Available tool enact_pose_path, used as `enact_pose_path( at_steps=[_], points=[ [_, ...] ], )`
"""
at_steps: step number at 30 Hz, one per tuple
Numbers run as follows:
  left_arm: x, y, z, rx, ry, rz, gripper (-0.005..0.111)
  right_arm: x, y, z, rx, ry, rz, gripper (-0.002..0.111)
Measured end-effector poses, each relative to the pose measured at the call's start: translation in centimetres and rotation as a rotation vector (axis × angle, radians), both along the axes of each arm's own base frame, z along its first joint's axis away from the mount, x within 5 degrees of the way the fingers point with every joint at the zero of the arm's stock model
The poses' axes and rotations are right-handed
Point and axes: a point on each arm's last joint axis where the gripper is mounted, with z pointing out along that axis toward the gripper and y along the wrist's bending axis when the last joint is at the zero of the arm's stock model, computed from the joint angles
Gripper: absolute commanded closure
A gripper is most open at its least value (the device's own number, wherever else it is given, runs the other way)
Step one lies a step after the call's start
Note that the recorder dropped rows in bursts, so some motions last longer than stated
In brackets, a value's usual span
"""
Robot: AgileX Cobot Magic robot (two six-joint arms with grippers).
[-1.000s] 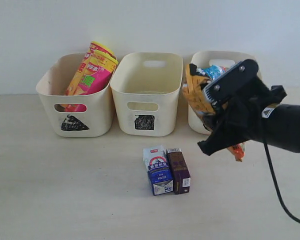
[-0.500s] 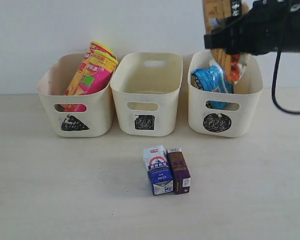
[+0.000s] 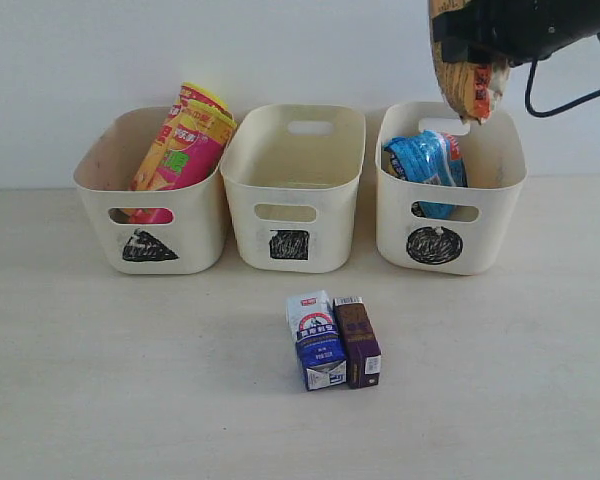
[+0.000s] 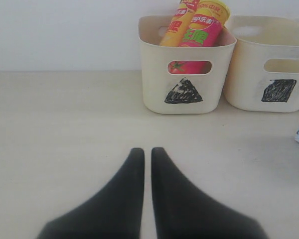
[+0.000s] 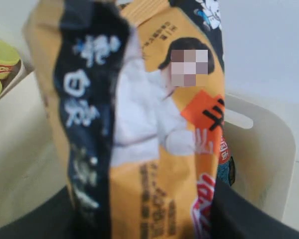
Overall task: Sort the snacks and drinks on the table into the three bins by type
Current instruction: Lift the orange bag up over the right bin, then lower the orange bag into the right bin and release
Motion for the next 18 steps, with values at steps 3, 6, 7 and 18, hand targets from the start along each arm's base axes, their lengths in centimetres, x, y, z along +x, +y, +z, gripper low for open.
enact_pose_path(
  at_steps=[3,6,7,18],
  points=[
    [0.0,0.0,0.0,0.0,0.0,0.0,0.103,1.6,0.1,-1.2,-0.011,0.013,-0.006,0.108],
    [0.0,0.0,0.0,0.0,0.0,0.0,0.103,3.1,-0.1,-3.1,-0.002,0.032,-0.04,0.108],
    [0.0,0.0,0.0,0.0,0.0,0.0,0.103,3.5,-0.4,-3.6,0.002,0.033,-0.055,0.108],
    [0.0,0.0,0.0,0.0,0.0,0.0,0.103,6.3,-2.2,-9.6,0.046,0.118,-0.176,0.049]
  ],
)
